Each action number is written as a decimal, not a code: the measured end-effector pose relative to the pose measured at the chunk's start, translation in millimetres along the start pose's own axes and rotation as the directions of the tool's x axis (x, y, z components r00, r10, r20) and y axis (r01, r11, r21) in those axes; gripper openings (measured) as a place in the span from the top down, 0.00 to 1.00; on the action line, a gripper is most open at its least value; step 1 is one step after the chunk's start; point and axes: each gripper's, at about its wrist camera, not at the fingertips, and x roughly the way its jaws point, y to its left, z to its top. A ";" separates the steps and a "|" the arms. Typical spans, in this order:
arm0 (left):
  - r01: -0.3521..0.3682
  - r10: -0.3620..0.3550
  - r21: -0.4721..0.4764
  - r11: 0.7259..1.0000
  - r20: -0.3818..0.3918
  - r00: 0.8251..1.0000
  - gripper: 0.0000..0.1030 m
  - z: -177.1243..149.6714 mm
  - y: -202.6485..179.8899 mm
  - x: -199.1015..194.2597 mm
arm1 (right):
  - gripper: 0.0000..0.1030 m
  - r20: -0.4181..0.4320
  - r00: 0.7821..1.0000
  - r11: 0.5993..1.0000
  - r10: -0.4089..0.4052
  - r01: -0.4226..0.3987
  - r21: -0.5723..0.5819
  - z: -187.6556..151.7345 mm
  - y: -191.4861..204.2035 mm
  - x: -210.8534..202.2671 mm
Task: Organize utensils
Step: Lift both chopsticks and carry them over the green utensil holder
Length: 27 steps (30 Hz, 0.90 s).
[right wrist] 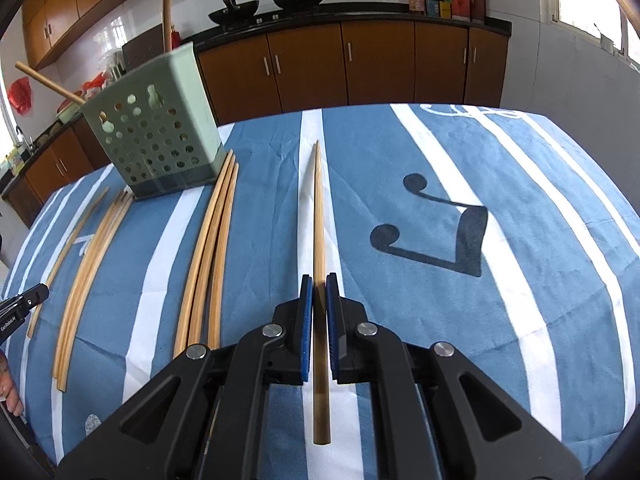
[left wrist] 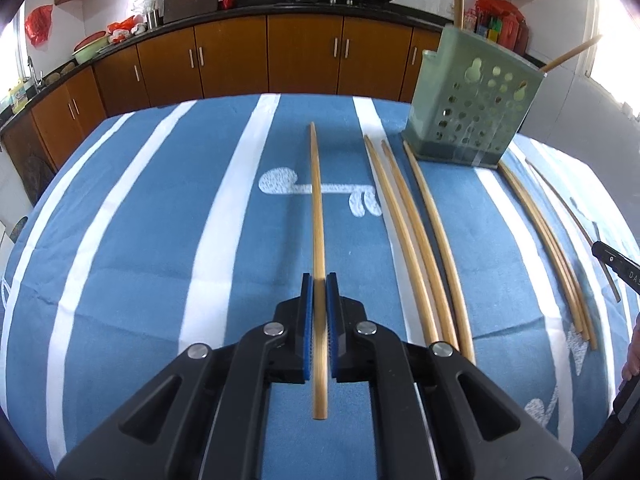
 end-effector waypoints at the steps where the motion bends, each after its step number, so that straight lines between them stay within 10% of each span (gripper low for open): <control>1: 0.002 -0.002 -0.003 1.000 0.011 1.000 0.93 1.6 1.2 -4.0 | 0.93 0.011 1.000 1.000 0.000 -0.001 0.004 1.9 -0.9 -3.8; 27: 0.057 -0.033 -0.068 0.996 0.318 0.948 0.93 66.6 13.8 -105.9 | 0.93 0.292 0.955 0.998 0.041 -0.051 0.028 55.9 -0.5 -84.3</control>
